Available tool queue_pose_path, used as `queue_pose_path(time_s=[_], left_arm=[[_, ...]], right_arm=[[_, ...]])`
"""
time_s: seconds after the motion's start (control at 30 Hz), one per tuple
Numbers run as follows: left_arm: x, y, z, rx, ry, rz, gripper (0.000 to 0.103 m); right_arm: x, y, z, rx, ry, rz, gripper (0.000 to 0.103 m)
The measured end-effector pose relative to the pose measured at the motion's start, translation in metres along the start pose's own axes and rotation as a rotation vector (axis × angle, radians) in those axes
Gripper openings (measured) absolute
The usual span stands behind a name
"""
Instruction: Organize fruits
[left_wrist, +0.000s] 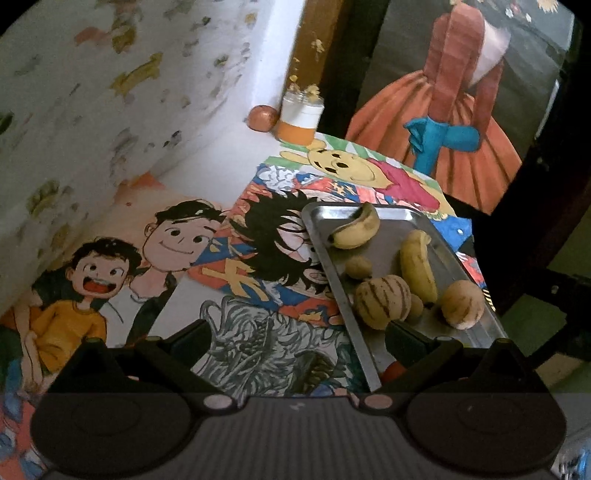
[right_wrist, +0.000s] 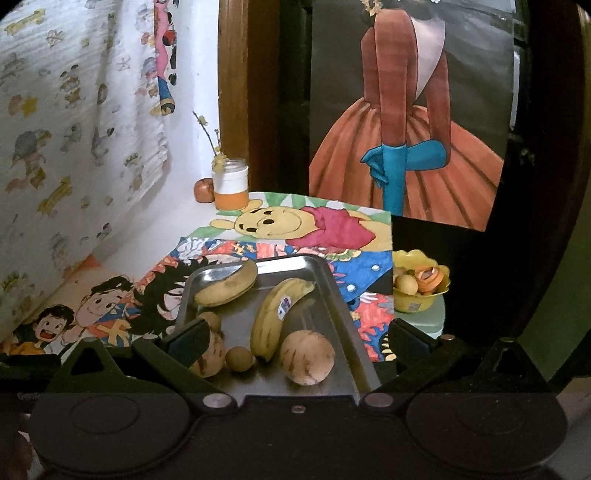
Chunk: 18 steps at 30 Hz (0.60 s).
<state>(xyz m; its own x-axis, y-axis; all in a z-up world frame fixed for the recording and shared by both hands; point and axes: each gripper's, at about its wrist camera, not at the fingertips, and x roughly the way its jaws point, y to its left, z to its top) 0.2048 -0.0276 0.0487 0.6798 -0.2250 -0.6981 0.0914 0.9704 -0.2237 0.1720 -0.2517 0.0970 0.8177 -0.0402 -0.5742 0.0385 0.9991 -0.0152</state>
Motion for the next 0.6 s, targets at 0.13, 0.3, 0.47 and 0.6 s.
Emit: queue_pose_path(time_s=[0.13,0.3,0.47,0.6], left_arm=[[0.0,0.001,-0.011,-0.005,-0.011,0.036,0.102],[-0.005,0.002,-0.023,-0.01,-0.033,0.072,0.102],[-0.013,0.003,-0.039,-0.023,-0.093,0.089,0.102],[-0.023,-0.001,-0.055,-0.024,-0.17,0.135,0.102]], right_arm=[[0.002,0.0,-0.006,0.023,0.004,0.009,0.102],[0.0,-0.003,-0.014,0.039,-0.032,0.024,0.102],[-0.004,-0.004,-0.031,0.013,-0.1,0.07,0.102],[-0.015,-0.006,-0.047,-0.043,-0.168,0.128,0.102]])
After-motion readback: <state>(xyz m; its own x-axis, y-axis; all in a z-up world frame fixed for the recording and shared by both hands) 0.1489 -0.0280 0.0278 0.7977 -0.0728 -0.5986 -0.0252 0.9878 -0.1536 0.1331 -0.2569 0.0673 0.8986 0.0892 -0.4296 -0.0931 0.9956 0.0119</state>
